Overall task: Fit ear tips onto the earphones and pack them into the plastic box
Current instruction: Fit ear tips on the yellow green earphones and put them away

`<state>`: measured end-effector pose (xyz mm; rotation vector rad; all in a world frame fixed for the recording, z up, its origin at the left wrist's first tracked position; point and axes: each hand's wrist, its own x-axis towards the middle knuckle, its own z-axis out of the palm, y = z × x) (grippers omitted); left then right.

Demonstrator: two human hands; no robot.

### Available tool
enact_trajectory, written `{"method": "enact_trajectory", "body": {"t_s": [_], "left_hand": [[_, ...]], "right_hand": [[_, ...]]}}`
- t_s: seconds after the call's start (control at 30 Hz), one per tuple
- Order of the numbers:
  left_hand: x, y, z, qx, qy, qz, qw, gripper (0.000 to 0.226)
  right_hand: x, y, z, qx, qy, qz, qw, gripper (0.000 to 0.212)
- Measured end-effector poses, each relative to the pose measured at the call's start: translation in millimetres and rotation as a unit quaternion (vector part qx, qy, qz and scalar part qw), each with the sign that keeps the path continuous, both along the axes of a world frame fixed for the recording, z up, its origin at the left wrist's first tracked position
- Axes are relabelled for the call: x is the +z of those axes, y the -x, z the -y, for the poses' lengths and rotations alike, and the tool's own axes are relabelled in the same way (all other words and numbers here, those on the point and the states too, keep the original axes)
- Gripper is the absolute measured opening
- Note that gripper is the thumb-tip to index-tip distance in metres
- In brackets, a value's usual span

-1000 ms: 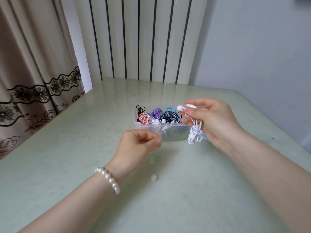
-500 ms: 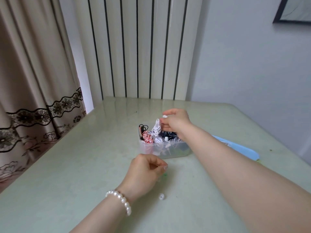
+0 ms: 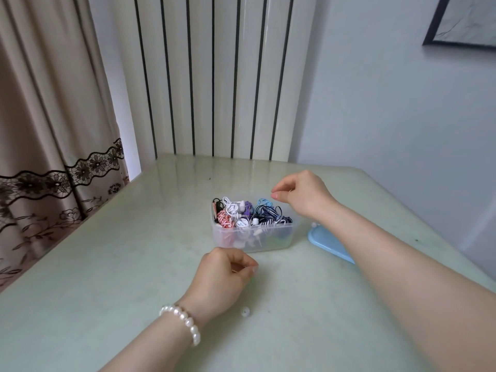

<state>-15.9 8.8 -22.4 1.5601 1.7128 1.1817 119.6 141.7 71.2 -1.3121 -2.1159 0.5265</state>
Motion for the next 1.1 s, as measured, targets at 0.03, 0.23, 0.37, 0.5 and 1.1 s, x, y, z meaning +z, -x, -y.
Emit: {"method": "enact_trajectory", "body": {"t_s": [0.03,0.23,0.37,0.5,1.1], "left_hand": [[-0.7,-0.3,-0.2,-0.001,0.001,-0.003,1.000,0.024],[-0.3,-10.1,-0.7,-0.067,-0.013,-0.048,0.997,0.017],[0.6,-21.1,-3.0,-0.096,-0.046,-0.101,0.989,0.005],[1.0,-21.8,-1.2,-0.079,-0.031,-0.083,0.993,0.011],[14.8,1.9,0.4,0.006,0.008,0.134,0.991,0.016]], "right_hand": [[0.9,-9.2,0.0,-0.004,0.002,0.004,1.000,0.009],[4.2,-90.1,-0.5,0.010,0.083,0.080,0.993,0.016],[0.0,-126.5,2.4,0.005,0.127,0.159,0.979,0.020],[-4.9,-150.8,2.3,-0.040,0.155,0.252,0.954,0.025],[-31.7,-152.3,3.0,-0.059,0.138,0.388,0.909,0.030]]}}
